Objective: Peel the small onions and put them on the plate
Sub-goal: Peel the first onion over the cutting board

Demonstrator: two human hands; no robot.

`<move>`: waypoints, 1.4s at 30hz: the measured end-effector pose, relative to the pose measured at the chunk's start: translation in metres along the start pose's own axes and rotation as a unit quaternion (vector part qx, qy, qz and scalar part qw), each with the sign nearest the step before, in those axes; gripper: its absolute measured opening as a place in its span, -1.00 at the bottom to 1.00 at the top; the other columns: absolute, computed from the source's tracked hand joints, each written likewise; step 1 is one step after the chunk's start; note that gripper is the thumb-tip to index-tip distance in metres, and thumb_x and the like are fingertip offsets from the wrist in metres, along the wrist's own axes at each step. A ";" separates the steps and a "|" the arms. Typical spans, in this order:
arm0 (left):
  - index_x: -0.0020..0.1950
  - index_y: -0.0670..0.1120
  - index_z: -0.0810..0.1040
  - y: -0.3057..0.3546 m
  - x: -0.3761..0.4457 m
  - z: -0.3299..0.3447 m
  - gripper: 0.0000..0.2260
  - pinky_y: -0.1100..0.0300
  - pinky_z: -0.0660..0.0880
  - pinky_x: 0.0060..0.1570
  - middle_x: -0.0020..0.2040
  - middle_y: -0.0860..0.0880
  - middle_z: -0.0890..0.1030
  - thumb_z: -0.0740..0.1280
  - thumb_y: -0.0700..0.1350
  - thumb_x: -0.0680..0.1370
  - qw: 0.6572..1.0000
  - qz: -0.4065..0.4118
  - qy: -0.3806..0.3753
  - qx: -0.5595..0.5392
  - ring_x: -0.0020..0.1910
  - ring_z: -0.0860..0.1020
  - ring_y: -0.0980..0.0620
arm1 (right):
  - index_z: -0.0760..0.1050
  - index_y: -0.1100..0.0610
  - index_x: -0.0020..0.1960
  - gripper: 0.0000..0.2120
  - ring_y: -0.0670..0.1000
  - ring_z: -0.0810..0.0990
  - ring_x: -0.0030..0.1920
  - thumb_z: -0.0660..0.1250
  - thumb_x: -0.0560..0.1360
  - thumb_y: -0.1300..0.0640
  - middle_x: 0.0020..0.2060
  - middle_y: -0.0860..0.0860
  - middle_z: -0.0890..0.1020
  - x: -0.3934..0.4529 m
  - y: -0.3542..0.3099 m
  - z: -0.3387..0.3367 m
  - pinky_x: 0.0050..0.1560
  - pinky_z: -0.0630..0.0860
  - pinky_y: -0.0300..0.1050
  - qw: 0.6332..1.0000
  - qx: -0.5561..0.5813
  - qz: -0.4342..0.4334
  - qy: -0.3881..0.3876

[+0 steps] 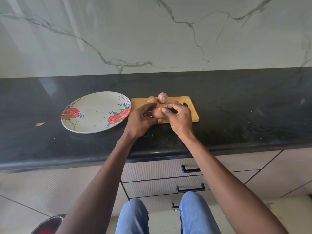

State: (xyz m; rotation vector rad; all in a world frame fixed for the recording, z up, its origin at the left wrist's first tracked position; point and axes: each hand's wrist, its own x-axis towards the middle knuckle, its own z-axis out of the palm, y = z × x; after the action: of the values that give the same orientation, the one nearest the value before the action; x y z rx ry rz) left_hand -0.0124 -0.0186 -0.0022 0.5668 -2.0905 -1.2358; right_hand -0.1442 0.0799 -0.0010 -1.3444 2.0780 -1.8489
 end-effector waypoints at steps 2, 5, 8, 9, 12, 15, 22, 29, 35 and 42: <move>0.30 -0.19 0.57 -0.003 0.000 0.000 -0.53 0.05 0.59 0.20 0.15 -0.09 0.68 0.58 -0.24 0.42 1.000 -0.011 0.007 -0.017 0.12 0.66 0.02 | 0.63 0.23 -0.08 -0.99 -0.13 0.56 -0.11 0.43 0.52 0.29 -0.12 -0.05 0.63 -0.002 -0.002 0.002 -0.04 0.47 -0.37 1.000 -0.023 -0.011 0.003; 0.26 -0.20 0.58 -0.005 0.000 0.000 -0.56 -0.06 0.58 0.22 0.12 -0.11 0.69 0.58 -0.24 0.42 1.000 -0.021 -0.003 -0.022 0.11 0.67 -0.05 | 0.54 0.28 -0.08 -0.95 -0.06 0.52 -0.09 0.36 0.57 0.30 -0.10 -0.02 0.56 -0.003 -0.004 0.005 -0.06 0.50 -0.28 0.997 -0.060 -0.043 -0.020; 0.29 -0.18 0.59 -0.004 0.000 -0.001 -0.56 -0.07 0.56 0.24 0.13 -0.09 0.69 0.57 -0.20 0.44 0.999 -0.022 -0.012 -0.020 0.12 0.67 -0.01 | 0.49 0.30 -0.08 -0.92 -0.04 0.51 -0.10 0.31 0.60 0.32 -0.08 0.01 0.51 -0.004 -0.004 0.006 -0.15 0.49 -0.37 0.995 -0.073 -0.053 -0.037; 0.29 -0.16 0.59 -0.002 -0.001 0.000 -0.58 -0.07 0.56 0.24 0.12 -0.09 0.70 0.56 -0.21 0.45 0.999 -0.024 -0.012 -0.022 0.11 0.67 -0.01 | 0.49 0.31 -0.06 -0.92 -0.06 0.50 -0.11 0.30 0.60 0.32 -0.07 0.01 0.51 -0.004 -0.004 0.005 -0.17 0.45 -0.43 0.996 -0.070 -0.049 -0.038; 0.29 -0.03 0.58 0.000 -0.004 -0.001 -0.57 -0.09 0.56 0.25 0.11 -0.11 0.70 0.56 -0.17 0.44 0.998 -0.029 -0.022 -0.056 0.11 0.68 -0.06 | 0.52 0.27 -0.01 -0.94 -0.11 0.50 -0.13 0.30 0.61 0.28 -0.07 0.00 0.57 -0.003 -0.004 0.000 -0.15 0.37 -0.47 0.998 -0.050 -0.023 -0.042; 0.34 -0.06 0.55 0.004 -0.007 -0.002 -0.52 -0.05 0.55 0.28 0.18 -0.09 0.68 0.53 -0.12 0.43 0.995 -0.038 -0.033 -0.083 0.15 0.66 -0.05 | 0.55 0.19 0.00 -0.94 -0.15 0.52 -0.11 0.31 0.62 0.23 -0.07 -0.01 0.61 -0.003 -0.001 -0.003 -0.11 0.37 -0.48 0.998 -0.031 0.007 -0.051; 0.27 -0.06 0.54 0.009 -0.011 -0.003 -0.63 0.11 0.56 0.23 0.22 -0.09 0.65 0.49 -0.28 0.51 0.990 -0.051 -0.046 -0.120 0.18 0.64 -0.05 | 0.55 0.16 0.04 -0.91 -0.17 0.53 -0.10 0.27 0.65 0.21 -0.07 -0.01 0.62 -0.005 -0.004 -0.005 -0.13 0.40 -0.49 0.996 -0.005 0.050 -0.074; 0.30 -0.10 0.57 0.013 -0.012 -0.001 -0.60 0.22 0.57 0.14 0.16 -0.10 0.69 0.52 -0.24 0.48 0.994 -0.041 -0.014 -0.103 0.11 0.67 -0.02 | 0.50 0.11 0.00 -0.90 -0.15 0.52 -0.10 0.23 0.66 0.21 -0.08 -0.03 0.59 -0.005 -0.005 -0.005 -0.11 0.39 -0.46 0.994 -0.003 0.056 -0.089; 0.32 -0.11 0.51 0.008 -0.012 -0.003 -0.60 0.16 0.56 0.21 0.24 -0.12 0.64 0.45 -0.33 0.52 0.986 -0.053 -0.025 -0.156 0.22 0.63 -0.06 | 0.53 0.07 -0.05 -0.84 -0.11 0.57 -0.11 0.23 0.66 0.20 -0.13 -0.05 0.63 -0.007 -0.001 -0.004 0.06 0.54 -0.09 0.991 0.060 0.088 -0.076; 0.36 -0.14 0.51 0.007 -0.011 -0.002 -0.53 0.18 0.59 0.14 0.24 -0.09 0.63 0.53 -0.23 0.48 0.992 -0.051 0.003 -0.111 0.16 0.65 -0.01 | 0.52 0.06 -0.05 -0.84 -0.01 0.63 -0.03 0.23 0.66 0.19 -0.08 0.01 0.66 -0.007 -0.001 -0.002 0.11 0.58 0.04 0.992 0.048 0.084 -0.076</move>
State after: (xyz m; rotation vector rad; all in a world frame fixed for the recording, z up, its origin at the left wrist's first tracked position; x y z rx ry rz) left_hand -0.0032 -0.0098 0.0013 0.5802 -1.9068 -1.5005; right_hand -0.1402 0.0855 -0.0028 -1.2061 1.9363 -1.6982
